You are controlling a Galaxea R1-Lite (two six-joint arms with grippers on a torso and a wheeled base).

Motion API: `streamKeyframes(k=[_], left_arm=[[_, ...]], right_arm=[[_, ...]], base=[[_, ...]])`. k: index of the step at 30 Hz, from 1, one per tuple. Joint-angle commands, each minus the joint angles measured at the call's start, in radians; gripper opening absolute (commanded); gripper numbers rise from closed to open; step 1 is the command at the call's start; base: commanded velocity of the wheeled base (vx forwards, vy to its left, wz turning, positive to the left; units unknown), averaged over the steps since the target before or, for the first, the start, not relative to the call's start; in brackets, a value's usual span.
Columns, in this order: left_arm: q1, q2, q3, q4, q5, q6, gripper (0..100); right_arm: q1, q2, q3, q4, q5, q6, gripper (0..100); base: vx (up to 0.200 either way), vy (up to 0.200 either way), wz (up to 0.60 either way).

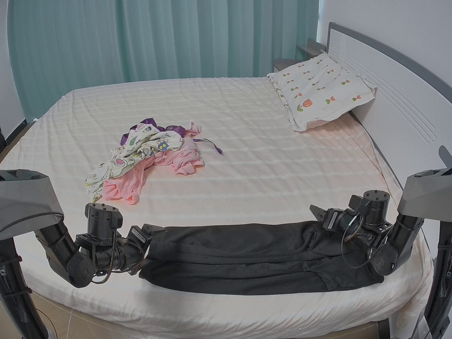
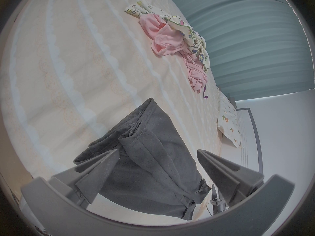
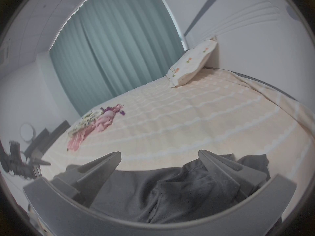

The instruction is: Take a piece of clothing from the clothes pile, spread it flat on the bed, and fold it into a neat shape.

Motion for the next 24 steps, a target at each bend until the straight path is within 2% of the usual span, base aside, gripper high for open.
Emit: streamKeyframes(k=[1,11,16,17,24], left_arm=[[0.001,-0.002,0.002,0.0,-0.001,-0.003,100],[0.001,0.001,0.002,-0.002,-0.003,0.0,100],[0.001,0.003,0.002,-0.003,-0.003,0.0,100],[0.001,0.003,0.002,-0.003,-0.003,0.0,100],[0.001,0.004,0.002,-0.003,-0.003,0.002,100]], right_arm=[[0.043,0.037,-0.036,0.032,-0.001,-0.067,100],[0.055,0.132,-0.07,0.053,-0.004,-0.193,100],[0.054,0.146,-0.107,0.084,-0.073,-0.241,100],[0.054,0.146,-0.107,0.09,-0.074,-0.244,0],[0.057,0.132,-0.116,0.095,-0.082,-0.25,0]], base=[[0.0,0.0,0.0],[0.0,0.0,0.0],[0.0,0.0,0.0],[0.0,0.0,0.0],[0.0,0.0,0.0]])
